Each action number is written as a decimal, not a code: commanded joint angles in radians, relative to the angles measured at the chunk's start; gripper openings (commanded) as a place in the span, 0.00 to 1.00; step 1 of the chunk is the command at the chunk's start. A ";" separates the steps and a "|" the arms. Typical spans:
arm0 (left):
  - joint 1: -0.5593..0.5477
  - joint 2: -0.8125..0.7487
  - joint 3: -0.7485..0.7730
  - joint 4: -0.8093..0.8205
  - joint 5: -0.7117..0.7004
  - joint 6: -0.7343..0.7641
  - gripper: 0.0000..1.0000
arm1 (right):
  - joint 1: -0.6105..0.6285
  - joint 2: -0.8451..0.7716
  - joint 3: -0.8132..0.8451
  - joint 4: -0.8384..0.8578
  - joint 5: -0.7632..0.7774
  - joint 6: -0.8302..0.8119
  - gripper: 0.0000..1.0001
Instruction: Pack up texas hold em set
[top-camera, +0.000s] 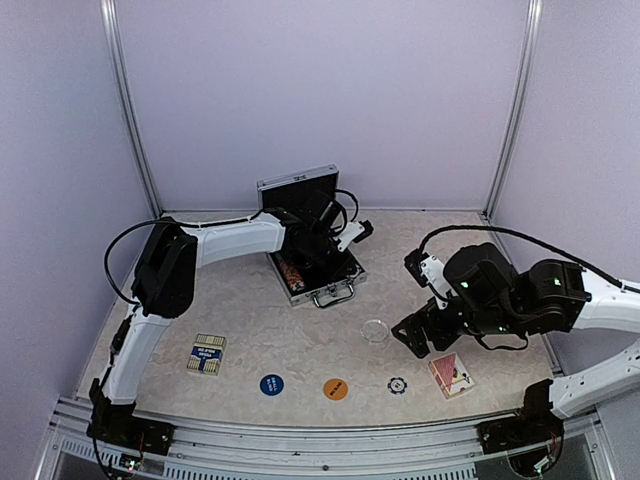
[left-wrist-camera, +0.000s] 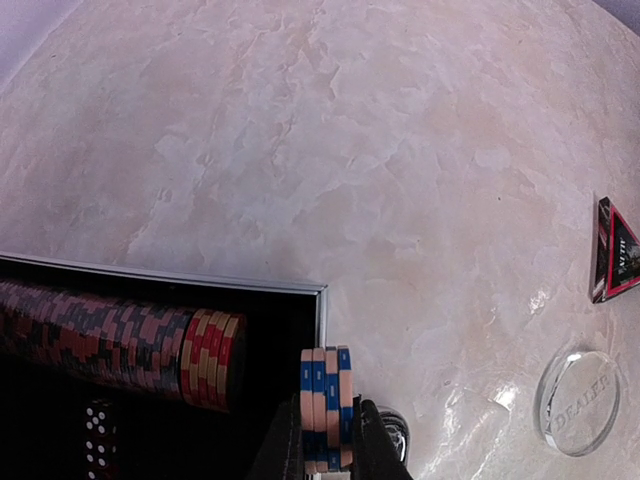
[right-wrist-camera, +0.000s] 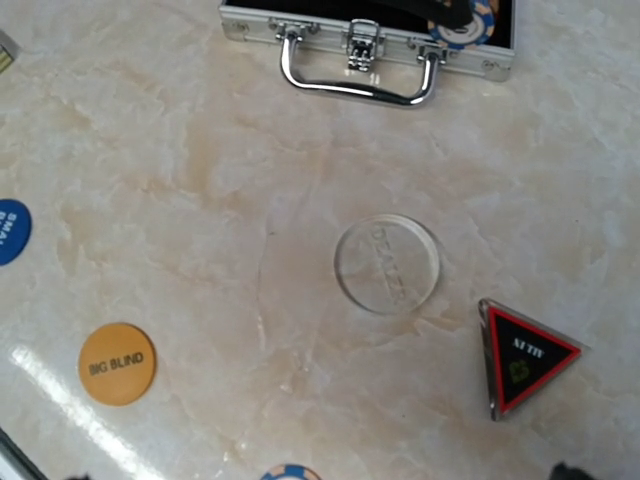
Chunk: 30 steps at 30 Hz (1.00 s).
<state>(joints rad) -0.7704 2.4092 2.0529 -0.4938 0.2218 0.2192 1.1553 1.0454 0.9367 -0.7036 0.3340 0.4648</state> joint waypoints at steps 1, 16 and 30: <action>0.015 -0.013 0.006 0.015 -0.061 0.027 0.00 | -0.007 0.014 -0.012 0.032 -0.010 -0.003 1.00; 0.057 -0.070 -0.035 0.108 0.056 -0.037 0.00 | -0.007 0.011 -0.036 0.028 -0.018 0.009 1.00; 0.073 -0.055 -0.023 0.118 0.086 -0.051 0.00 | -0.010 0.025 -0.038 0.032 -0.020 -0.004 1.00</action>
<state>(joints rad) -0.6949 2.3795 2.0113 -0.3866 0.2939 0.1684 1.1549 1.0660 0.9058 -0.6827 0.3149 0.4648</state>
